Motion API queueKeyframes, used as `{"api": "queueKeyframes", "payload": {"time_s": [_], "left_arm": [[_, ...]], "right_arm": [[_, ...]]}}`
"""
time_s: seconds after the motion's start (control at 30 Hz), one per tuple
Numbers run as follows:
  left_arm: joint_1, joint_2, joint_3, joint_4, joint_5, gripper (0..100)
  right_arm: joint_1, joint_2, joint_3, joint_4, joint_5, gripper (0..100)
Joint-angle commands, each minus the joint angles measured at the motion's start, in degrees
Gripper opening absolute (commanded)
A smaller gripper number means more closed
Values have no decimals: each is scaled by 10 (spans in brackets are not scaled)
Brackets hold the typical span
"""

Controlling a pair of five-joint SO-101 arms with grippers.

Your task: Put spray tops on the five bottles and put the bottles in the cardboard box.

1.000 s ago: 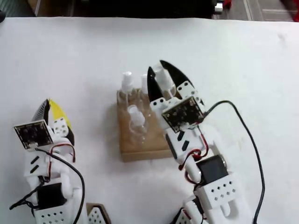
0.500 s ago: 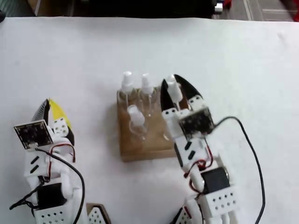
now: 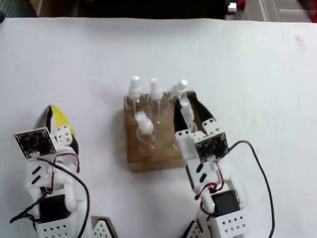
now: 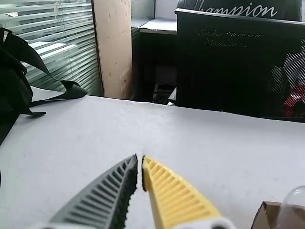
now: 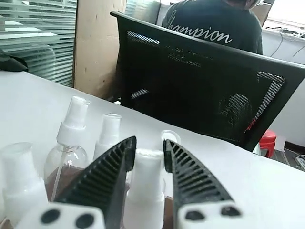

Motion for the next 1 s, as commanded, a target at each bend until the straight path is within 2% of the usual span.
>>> {"api": "queueKeyframes", "payload": {"time_s": [0.0, 0.37, 0.6, 0.97], "left_arm": [[6, -5, -5, -18, -7, 24], [6, -5, -5, -18, -7, 24], [6, -5, -5, -18, -7, 24], [6, -5, -5, -18, -7, 24]], "right_arm": [[23, -41, 8, -4, -36, 18], [31, -70, 50, 1, -42, 19], [30, -68, 51, 15, -43, 187], [31, -70, 11, 24, -43, 187]]}}
